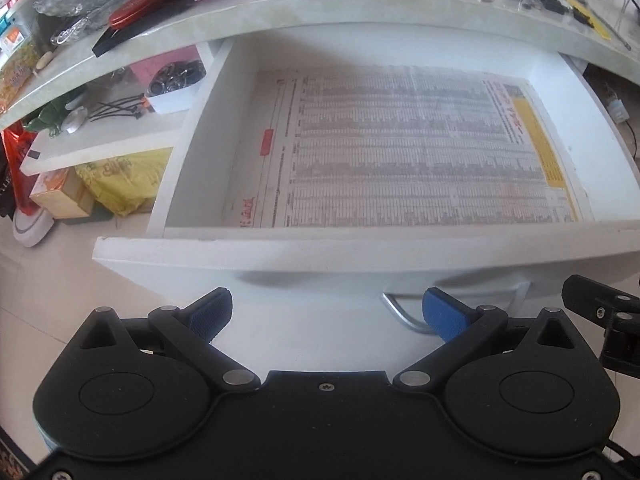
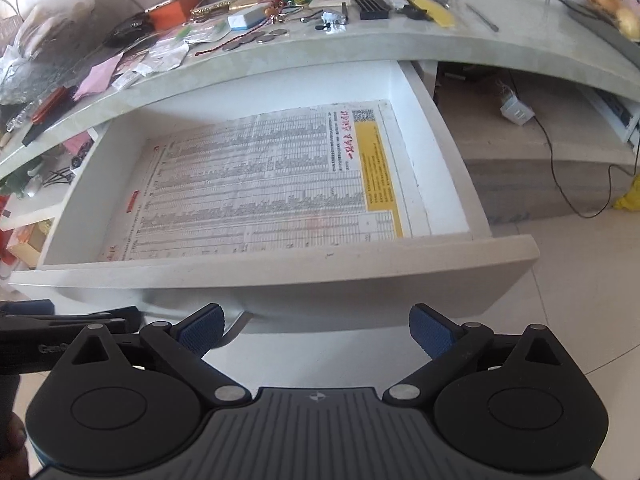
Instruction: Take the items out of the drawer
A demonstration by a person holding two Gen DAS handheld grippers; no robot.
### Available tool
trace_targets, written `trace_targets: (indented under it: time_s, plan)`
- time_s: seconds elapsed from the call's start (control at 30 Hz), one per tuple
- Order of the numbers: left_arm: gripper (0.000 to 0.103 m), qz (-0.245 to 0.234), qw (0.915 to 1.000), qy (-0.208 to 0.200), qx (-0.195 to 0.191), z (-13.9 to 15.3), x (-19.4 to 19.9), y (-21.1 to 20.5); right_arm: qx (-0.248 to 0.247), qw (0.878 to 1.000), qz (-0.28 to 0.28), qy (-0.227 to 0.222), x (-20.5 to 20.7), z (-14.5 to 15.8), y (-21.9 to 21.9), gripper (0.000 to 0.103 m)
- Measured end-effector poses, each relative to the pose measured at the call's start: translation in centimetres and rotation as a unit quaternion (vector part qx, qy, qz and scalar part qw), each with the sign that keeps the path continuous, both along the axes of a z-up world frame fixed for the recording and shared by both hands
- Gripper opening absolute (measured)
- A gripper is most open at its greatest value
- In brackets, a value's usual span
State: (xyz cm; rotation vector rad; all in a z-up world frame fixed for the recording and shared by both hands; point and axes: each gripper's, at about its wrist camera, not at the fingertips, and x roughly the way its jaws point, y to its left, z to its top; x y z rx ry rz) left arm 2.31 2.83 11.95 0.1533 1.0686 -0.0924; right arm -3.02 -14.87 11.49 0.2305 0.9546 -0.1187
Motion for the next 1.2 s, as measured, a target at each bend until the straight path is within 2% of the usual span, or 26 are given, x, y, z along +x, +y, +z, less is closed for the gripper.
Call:
trace_targets:
  time_s: [0.3, 0.77, 0.9, 1.2]
  plan:
    - [0.103, -0.014, 0.9994, 0.011, -0.028, -0.8, 0.8, -0.1, 0.002, 1.000, 0.004, -0.020, 1.0, -0.5, -0.1, 0.101]
    - [0.103, -0.015, 0.9967, -0.028, -0.075, -0.8, 4.9, -0.4, 0.001, 0.998, 0.006, -0.067, 4.5, -1.1, -0.9, 0.101]
    - [0.103, -0.016, 0.9960, -0.049, -0.073, -1.1, 6.1, -0.6, -0.008, 0.996, 0.006, -0.090, 6.1, -1.4, -1.1, 0.101]
    - [0.103, -0.011, 0.9949, -0.069, -0.073, -1.2, 9.6, -1.4, -0.019, 0.994, 0.002, -0.107, 9.9, -1.6, -1.9, 0.102]
